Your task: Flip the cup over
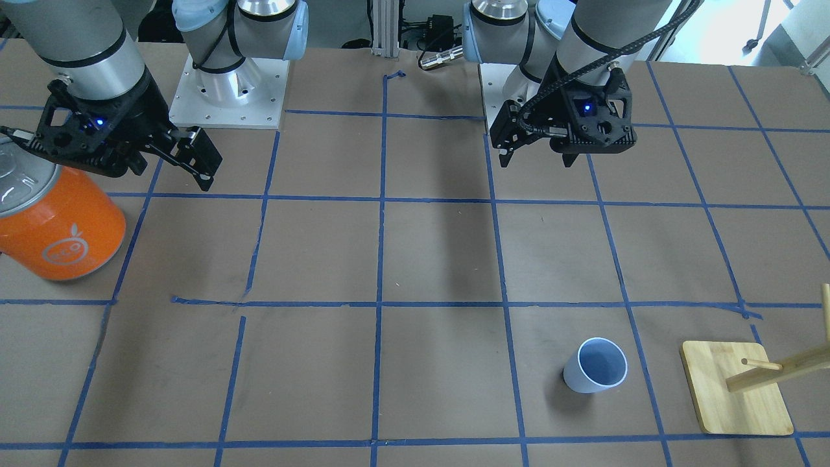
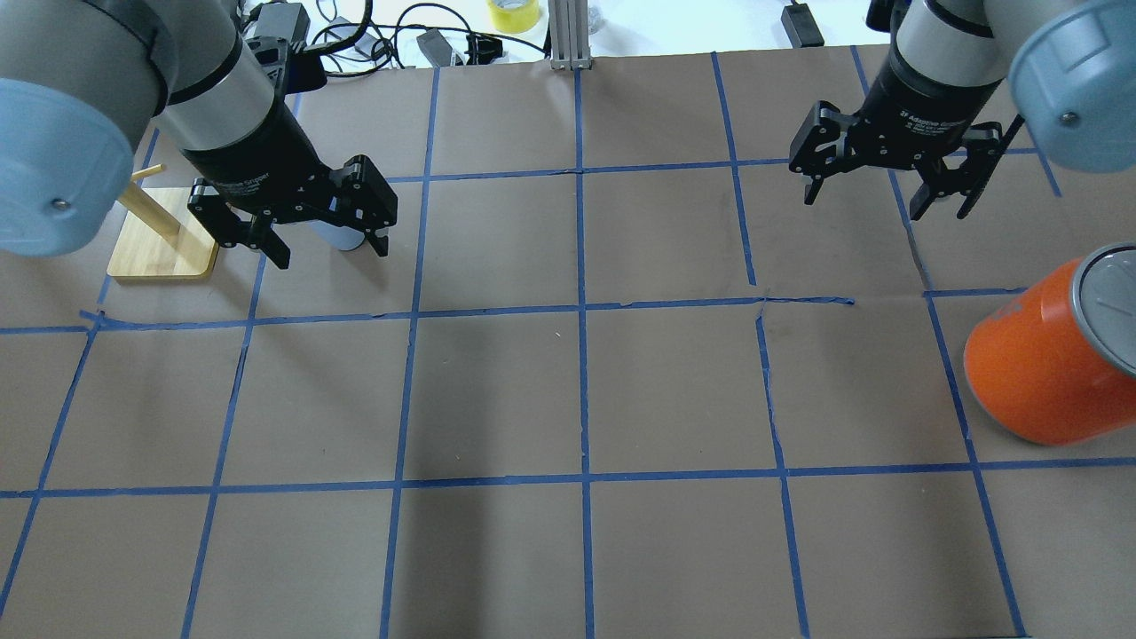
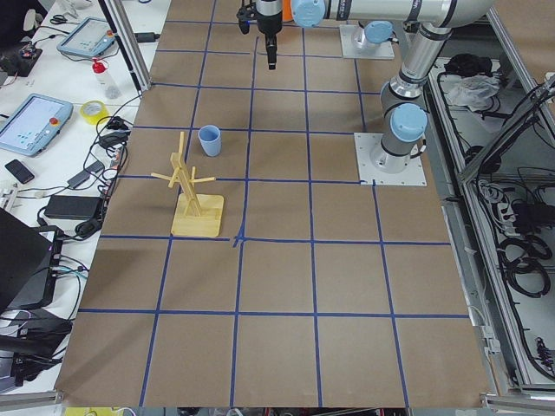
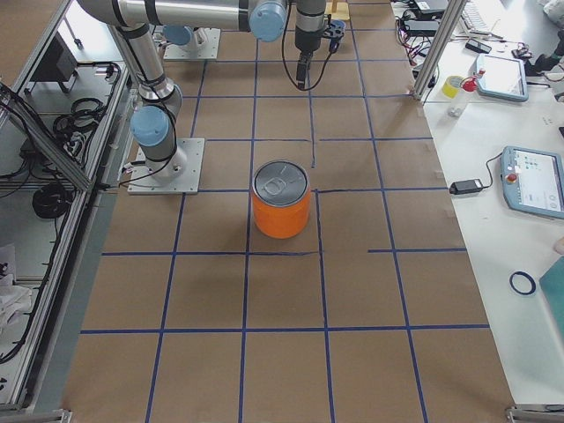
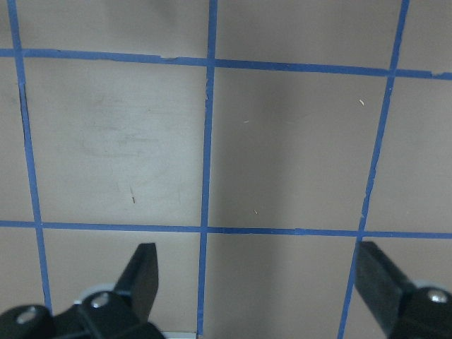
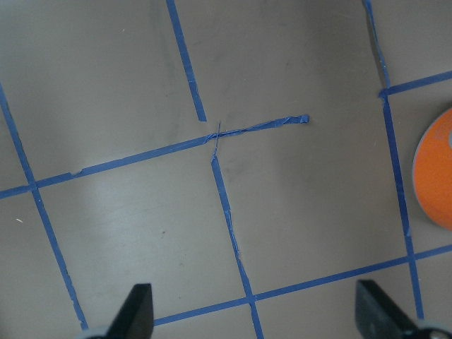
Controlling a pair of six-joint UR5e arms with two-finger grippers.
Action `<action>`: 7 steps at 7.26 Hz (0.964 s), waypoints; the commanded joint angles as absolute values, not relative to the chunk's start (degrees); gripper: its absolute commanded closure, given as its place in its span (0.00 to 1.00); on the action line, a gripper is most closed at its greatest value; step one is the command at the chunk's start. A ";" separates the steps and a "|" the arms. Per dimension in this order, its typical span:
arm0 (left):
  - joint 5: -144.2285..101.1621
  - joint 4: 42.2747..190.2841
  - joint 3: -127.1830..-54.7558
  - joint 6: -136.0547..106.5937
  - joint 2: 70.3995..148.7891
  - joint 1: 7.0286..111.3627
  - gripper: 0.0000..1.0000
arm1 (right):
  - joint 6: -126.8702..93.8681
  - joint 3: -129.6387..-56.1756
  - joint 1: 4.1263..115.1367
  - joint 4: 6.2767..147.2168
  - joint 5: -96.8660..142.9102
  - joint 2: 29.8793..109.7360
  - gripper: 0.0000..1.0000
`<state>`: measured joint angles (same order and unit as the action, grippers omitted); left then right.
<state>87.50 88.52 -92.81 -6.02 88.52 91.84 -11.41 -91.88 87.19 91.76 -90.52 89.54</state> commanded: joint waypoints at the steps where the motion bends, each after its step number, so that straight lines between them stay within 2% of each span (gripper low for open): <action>1: 89.02 82.28 -92.81 -5.63 87.90 91.50 0.00 | -11.51 -91.85 87.19 91.76 -90.53 89.47 0.00; 7: 90.44 84.54 -93.51 -6.06 88.59 91.67 0.00 | -11.51 -91.58 87.19 91.76 -90.44 89.65 0.00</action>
